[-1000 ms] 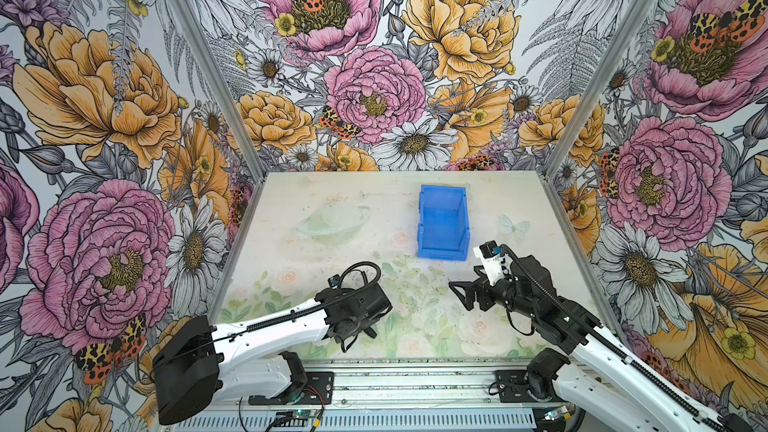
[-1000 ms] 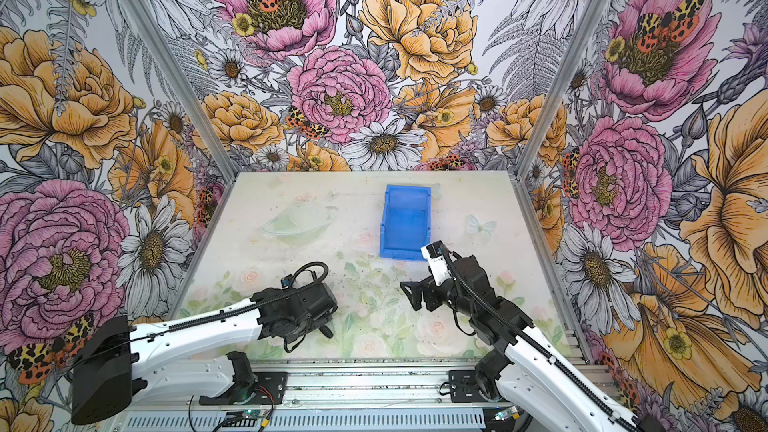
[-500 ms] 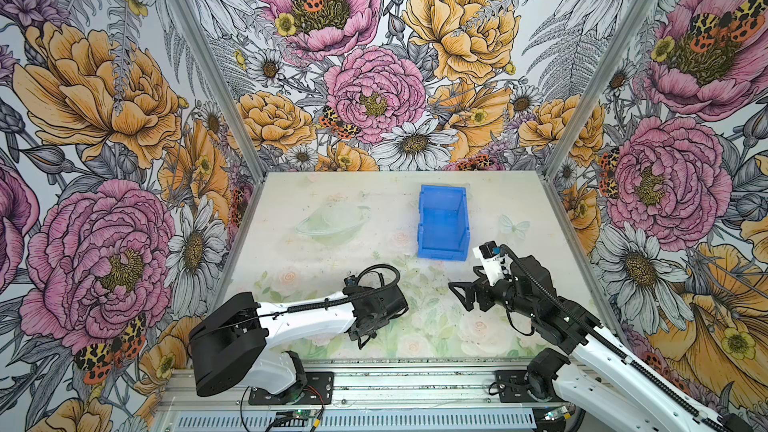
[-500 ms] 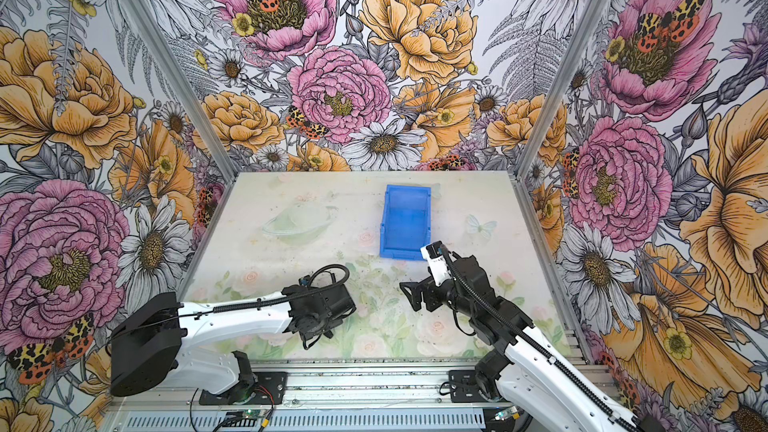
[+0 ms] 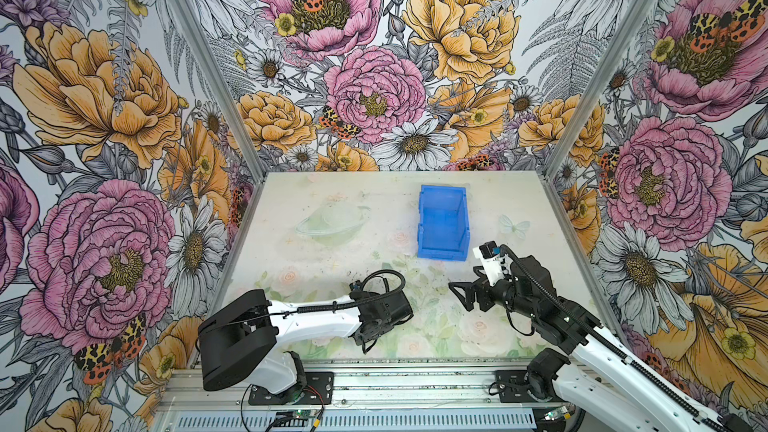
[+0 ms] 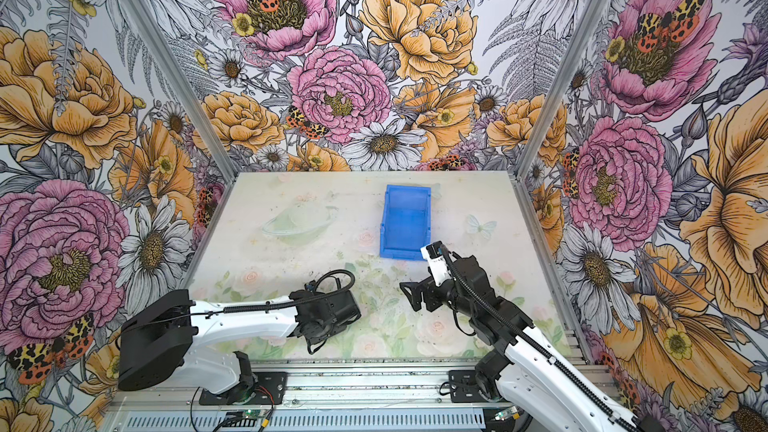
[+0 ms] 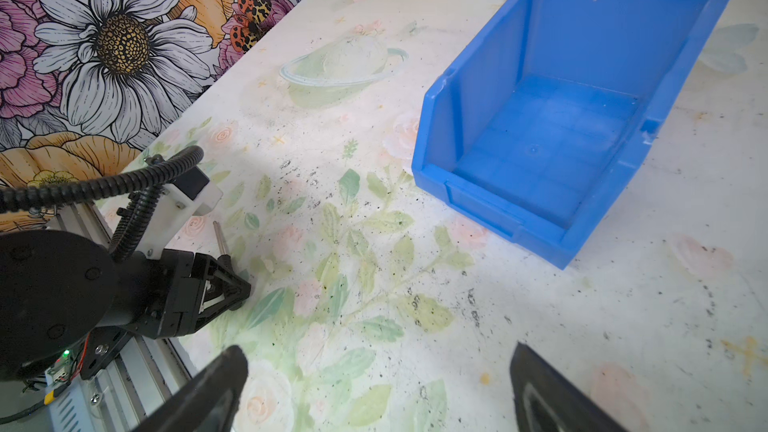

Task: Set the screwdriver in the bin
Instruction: 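Close the left gripper on the black handle and lift the screwdriver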

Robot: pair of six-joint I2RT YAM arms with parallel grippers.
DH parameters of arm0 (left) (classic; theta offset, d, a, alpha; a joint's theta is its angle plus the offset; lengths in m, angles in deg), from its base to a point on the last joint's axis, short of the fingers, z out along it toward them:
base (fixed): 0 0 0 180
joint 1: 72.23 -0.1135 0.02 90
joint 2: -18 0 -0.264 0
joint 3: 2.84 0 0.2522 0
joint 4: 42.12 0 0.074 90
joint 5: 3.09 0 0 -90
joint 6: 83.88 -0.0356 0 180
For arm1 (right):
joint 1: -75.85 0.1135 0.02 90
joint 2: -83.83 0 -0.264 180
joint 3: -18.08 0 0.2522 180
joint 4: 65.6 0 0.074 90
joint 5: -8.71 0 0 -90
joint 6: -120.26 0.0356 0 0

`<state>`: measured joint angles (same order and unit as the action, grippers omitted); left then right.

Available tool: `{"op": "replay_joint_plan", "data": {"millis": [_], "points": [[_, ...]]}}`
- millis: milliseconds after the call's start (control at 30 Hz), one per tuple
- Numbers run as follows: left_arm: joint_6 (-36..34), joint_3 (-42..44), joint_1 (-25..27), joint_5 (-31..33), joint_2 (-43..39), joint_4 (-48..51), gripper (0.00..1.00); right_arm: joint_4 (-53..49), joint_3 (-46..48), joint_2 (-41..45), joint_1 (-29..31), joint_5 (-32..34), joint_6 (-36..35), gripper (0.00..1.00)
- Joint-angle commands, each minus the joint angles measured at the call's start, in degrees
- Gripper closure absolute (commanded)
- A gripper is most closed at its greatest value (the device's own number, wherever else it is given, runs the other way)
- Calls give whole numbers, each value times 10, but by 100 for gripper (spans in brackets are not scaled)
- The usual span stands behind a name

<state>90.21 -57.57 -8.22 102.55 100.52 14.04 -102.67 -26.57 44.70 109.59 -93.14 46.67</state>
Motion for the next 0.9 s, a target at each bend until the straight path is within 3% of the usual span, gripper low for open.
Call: {"op": "replay_joint_plan", "data": {"millis": [0, 333, 467, 867], "points": [[24, 17, 3, -7, 0, -10, 55, 17, 3, 3, 3, 0, -6, 1], [49, 40, 4, -3, -18, -10, 57, 17, 3, 5, 3, 2, -6, 1], [49, 42, 5, -5, -17, -10, 71, 16, 2, 6, 3, 2, -6, 1], [37, 26, 10, -9, -1, -8, 94, 15, 5, 33, 3, 14, -3, 1]]}}
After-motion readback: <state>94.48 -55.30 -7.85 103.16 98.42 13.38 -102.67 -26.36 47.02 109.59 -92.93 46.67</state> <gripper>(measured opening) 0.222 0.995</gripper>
